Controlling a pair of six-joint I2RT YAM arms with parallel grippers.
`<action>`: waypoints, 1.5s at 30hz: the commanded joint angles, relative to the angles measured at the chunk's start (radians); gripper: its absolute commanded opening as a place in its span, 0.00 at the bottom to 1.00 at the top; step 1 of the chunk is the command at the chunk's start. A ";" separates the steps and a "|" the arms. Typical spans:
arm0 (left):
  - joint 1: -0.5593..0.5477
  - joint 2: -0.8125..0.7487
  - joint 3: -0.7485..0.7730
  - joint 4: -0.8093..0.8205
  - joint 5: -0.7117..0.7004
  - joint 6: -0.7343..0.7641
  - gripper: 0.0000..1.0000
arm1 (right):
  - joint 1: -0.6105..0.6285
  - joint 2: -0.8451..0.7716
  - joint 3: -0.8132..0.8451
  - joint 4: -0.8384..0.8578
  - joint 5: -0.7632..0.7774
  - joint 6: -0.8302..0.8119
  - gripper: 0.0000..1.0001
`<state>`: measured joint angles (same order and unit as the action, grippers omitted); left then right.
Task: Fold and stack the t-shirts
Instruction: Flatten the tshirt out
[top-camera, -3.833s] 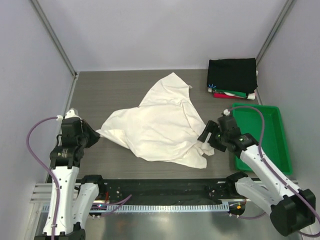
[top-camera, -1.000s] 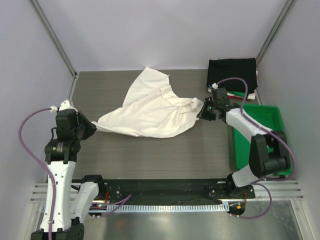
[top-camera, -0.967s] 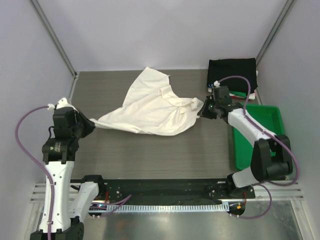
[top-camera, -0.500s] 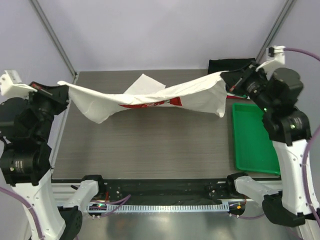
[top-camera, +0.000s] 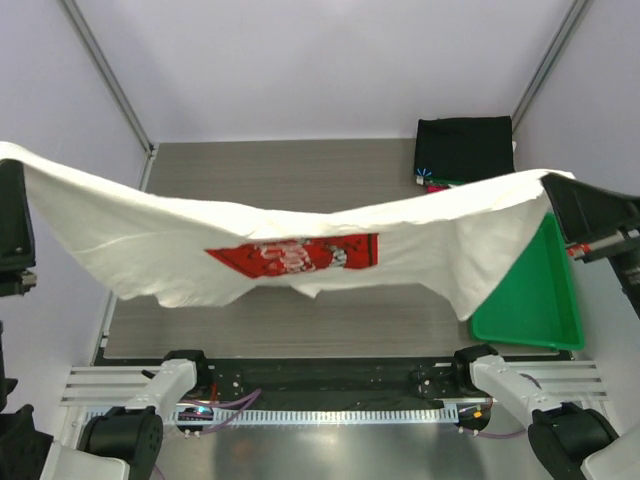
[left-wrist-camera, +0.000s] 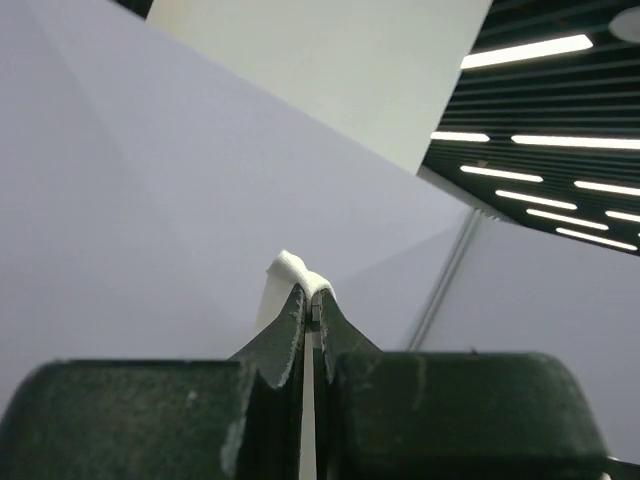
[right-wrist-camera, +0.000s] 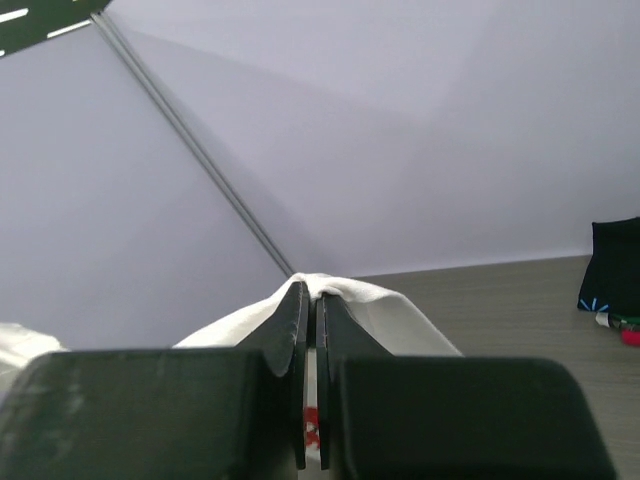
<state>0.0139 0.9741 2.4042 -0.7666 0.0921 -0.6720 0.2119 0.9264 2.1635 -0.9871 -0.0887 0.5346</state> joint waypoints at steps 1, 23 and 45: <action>-0.005 0.040 0.019 0.133 0.095 -0.020 0.00 | -0.005 0.050 0.107 -0.120 0.070 0.015 0.01; 0.054 0.936 -0.341 0.313 0.146 0.077 0.16 | -0.025 0.641 -0.534 0.316 0.290 0.018 0.23; -0.083 0.594 -1.207 0.263 0.101 0.062 0.59 | 0.043 0.660 -1.016 0.553 0.017 0.056 0.87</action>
<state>-0.0101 1.5784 1.3342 -0.5957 0.1852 -0.5797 0.2398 1.5951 1.1797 -0.5087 -0.0227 0.5678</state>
